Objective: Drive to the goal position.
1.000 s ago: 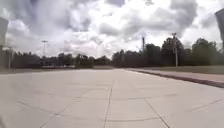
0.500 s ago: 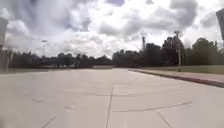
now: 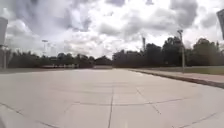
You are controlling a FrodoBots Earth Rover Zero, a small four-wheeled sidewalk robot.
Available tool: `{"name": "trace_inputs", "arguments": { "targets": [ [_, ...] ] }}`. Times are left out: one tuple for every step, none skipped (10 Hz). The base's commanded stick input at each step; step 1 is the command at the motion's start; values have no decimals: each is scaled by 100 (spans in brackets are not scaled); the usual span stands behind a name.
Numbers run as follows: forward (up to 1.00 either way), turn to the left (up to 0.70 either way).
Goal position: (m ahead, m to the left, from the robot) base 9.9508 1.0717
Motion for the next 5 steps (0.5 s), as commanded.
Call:
{"name": "trace_inputs", "arguments": {
  "targets": [
    [100,0],
    [100,0],
    [100,0],
    [100,0],
    [100,0]
  ]
}}
